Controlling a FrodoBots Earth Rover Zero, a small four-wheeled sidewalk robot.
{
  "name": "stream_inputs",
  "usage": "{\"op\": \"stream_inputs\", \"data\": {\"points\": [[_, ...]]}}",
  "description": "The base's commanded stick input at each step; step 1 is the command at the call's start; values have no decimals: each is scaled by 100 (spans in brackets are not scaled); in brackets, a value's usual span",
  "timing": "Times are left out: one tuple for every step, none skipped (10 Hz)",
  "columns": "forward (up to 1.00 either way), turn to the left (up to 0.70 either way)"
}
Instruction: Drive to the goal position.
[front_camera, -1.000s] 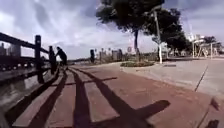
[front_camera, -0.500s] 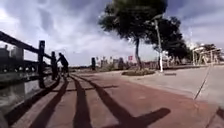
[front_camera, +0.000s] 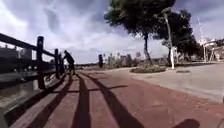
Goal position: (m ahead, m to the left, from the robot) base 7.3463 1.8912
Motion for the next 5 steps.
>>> {"op": "stream_inputs", "data": {"points": [[85,-4],[85,-4],[85,-4],[85,-4],[85,-4]]}}
